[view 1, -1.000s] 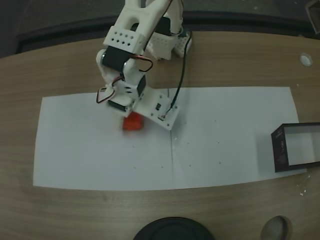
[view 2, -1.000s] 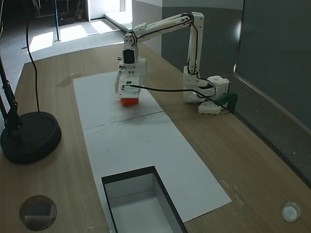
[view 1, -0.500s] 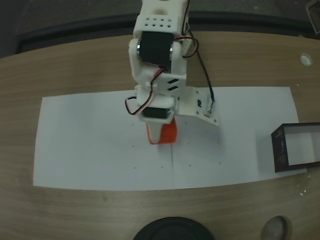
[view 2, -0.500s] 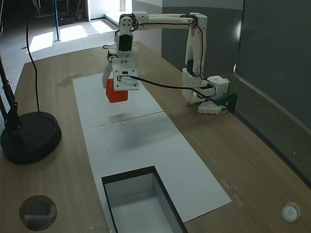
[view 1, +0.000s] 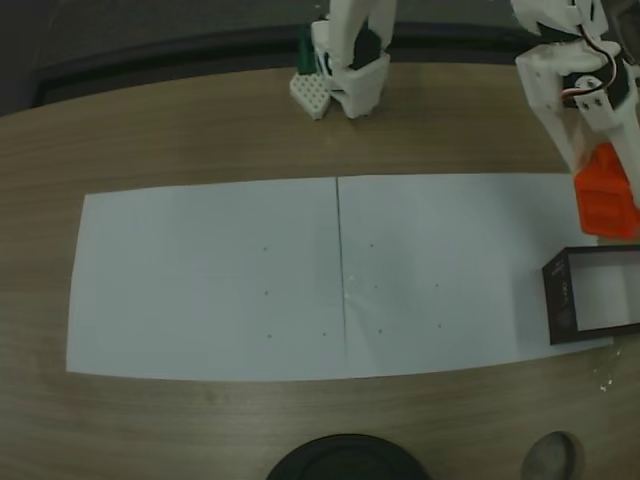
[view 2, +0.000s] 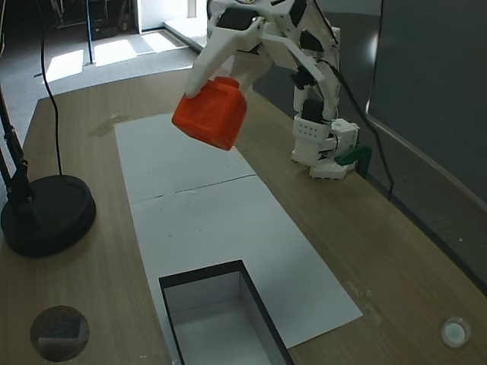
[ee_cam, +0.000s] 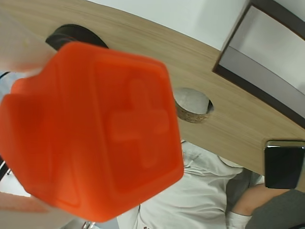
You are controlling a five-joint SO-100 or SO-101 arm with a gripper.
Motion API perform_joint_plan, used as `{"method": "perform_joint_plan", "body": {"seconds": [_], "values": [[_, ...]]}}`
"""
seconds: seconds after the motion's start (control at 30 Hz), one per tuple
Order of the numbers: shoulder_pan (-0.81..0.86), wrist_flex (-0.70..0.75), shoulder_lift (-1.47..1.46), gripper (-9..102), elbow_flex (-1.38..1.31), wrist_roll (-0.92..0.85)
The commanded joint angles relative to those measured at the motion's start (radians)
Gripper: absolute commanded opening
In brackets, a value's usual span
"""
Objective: Grab a orange square and put it in the box.
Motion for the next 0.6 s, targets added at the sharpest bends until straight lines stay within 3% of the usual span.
{"method": "perform_joint_plan", "body": {"seconds": [0.0, 0.2, 0.57], "values": [[-0.006, -0.071, -0.048, 13, -0.118, 0.008], [-0.054, -0.114, -0.230, 13, -0.198, 0.149], [-0.149, -0.115, -0.488, 13, -0.414, 0.146]]}}
